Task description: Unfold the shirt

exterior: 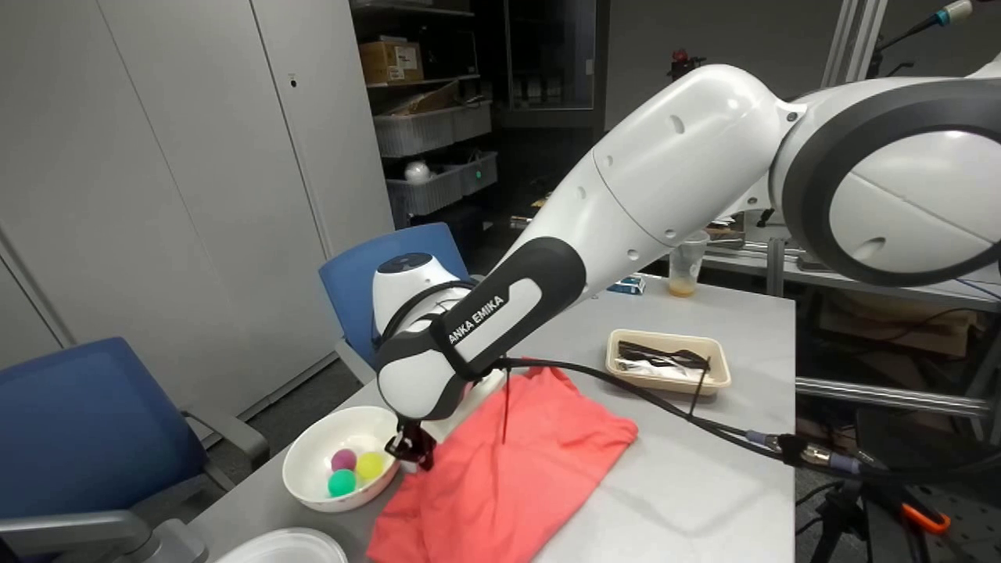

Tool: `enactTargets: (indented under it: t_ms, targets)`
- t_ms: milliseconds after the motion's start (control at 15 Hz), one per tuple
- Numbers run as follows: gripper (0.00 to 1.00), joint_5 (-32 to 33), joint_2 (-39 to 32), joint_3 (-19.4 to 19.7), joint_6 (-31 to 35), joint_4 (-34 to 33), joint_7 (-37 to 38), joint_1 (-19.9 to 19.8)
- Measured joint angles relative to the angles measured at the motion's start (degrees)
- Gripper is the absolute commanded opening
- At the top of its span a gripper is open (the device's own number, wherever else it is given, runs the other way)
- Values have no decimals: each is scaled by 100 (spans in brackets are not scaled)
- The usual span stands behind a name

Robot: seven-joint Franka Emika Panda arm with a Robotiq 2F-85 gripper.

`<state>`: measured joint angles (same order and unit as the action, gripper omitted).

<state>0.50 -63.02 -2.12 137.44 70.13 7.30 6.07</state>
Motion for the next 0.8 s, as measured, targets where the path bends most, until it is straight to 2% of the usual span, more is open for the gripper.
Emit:
enactTargets:
  t_ms: [533,600,667,800]
  targets:
    - [0,0,131,-15,-5,114,0,12]
    - [26,1,186,-14,-5,175,0,22]
    - [28,1,237,-14,-5,243,0,34]
    - [43,1,273,-15,-5,316,0,55]
